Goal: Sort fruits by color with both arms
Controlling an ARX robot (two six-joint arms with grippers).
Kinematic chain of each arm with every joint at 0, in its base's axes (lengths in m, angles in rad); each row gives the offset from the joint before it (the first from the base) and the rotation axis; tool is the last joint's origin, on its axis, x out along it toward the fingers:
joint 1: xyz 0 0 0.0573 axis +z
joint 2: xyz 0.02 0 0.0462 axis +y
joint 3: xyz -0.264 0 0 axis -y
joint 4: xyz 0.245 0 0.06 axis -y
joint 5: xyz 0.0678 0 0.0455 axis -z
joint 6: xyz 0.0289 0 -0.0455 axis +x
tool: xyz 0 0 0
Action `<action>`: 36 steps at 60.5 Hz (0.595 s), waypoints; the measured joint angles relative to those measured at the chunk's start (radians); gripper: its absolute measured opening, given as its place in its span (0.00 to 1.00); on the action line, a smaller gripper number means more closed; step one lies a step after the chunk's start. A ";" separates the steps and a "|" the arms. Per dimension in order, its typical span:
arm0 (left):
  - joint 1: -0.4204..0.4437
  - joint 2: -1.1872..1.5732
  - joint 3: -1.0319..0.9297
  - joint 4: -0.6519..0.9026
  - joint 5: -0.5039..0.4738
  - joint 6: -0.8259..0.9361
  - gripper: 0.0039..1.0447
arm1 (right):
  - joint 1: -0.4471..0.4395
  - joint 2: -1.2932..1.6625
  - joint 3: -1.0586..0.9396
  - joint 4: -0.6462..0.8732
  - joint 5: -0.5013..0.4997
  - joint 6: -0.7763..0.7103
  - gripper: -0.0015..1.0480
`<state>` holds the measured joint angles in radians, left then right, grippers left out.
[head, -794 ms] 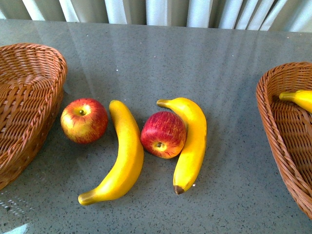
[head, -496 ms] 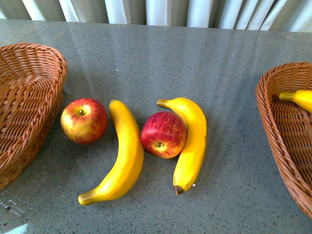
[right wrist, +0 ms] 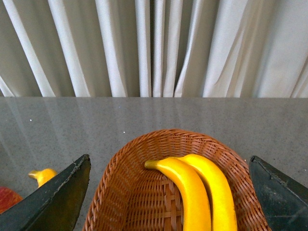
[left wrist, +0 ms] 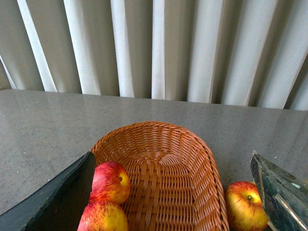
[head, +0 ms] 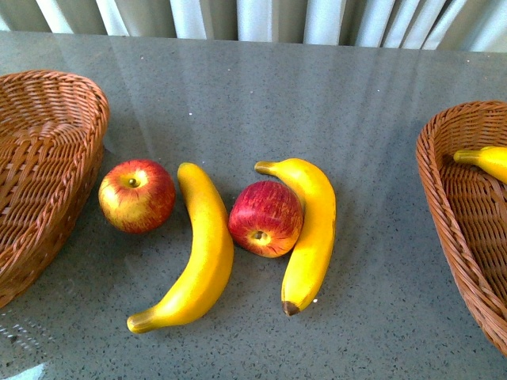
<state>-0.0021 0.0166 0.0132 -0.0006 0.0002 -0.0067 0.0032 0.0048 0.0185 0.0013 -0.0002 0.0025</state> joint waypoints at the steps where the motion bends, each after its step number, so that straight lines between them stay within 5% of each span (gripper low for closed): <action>1: 0.000 0.000 0.000 0.000 0.000 0.000 0.91 | 0.000 0.000 0.000 0.000 0.000 0.000 0.91; 10: 0.000 0.000 0.000 0.000 0.000 0.000 0.91 | 0.000 0.000 0.000 0.000 0.000 0.000 0.91; 17: -0.064 0.212 0.115 -0.203 -0.022 0.039 0.91 | 0.000 0.000 0.000 0.000 0.000 0.000 0.91; 26: -0.231 0.560 0.194 0.065 -0.171 0.090 0.91 | 0.000 0.000 0.000 0.000 0.000 0.000 0.91; 36: -0.332 0.909 0.311 0.319 -0.193 0.116 0.91 | 0.000 0.000 0.000 0.000 0.000 0.000 0.91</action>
<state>-0.3340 0.9253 0.3244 0.3187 -0.1932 0.1093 0.0032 0.0048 0.0185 0.0013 -0.0002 0.0025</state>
